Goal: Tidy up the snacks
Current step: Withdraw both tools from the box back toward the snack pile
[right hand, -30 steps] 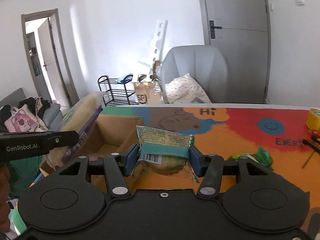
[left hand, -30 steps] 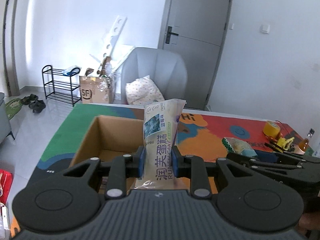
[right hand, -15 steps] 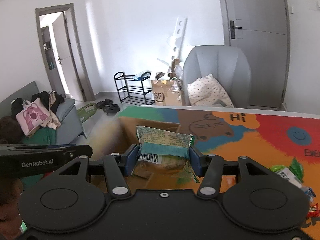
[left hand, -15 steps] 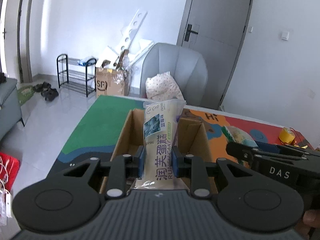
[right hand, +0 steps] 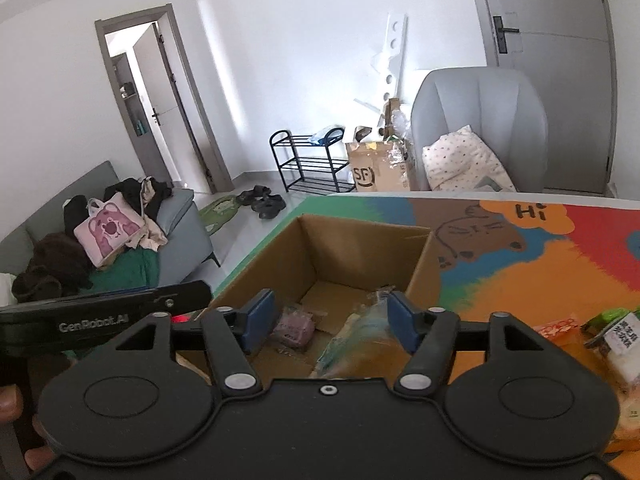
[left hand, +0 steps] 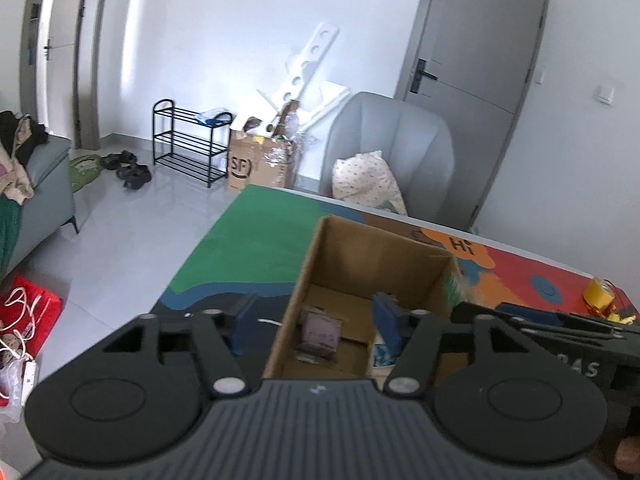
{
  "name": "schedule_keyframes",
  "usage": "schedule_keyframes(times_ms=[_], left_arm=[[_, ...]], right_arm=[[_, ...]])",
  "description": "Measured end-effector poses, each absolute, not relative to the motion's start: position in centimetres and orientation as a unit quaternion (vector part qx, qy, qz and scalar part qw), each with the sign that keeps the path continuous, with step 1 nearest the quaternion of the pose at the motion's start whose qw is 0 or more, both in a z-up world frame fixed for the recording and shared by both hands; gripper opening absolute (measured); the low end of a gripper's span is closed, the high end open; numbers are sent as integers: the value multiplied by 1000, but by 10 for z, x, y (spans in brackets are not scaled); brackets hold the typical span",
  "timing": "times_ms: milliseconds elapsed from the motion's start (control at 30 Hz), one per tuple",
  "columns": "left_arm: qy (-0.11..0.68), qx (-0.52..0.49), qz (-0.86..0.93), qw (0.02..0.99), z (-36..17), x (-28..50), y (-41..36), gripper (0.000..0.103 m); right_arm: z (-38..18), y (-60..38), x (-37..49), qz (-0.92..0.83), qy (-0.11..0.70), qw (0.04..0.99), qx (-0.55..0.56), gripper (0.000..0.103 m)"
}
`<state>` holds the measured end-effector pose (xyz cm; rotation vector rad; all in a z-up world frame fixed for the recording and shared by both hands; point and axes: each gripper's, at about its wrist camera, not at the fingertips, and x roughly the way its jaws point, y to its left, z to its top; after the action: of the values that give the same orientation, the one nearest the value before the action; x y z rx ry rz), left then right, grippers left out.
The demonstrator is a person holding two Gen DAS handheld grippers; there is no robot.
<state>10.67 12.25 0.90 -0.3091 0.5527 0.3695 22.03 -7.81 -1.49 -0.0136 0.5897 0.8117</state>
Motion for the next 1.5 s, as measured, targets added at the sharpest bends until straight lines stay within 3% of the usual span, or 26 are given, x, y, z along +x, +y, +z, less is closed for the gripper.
schedule_keyframes(times_ms=[67,133,400,633,733,867,1500], left_arm=[[266,-150,189,933,9,104,123,81],[263,-145,193,934,10,103,122,84],[265,-130,171,940,7,107,106,90],[270,-122,136,945,3,117,84,95],[273,-119,122,947,1,120,73,96],[277,-118,104,948,-1,122,57,97],[290,-102,23,951,-13,132,-9,97]], right_arm=[[-14,-84,221,381,281,881,1,70],[-13,-92,222,373,284,883,9,70],[-18,-124,223,338,288,896,21,72],[-22,-155,220,312,291,904,31,81],[-23,-171,219,296,290,909,42,92],[-25,-191,218,279,291,914,49,96],[-43,-267,205,227,305,923,55,97]])
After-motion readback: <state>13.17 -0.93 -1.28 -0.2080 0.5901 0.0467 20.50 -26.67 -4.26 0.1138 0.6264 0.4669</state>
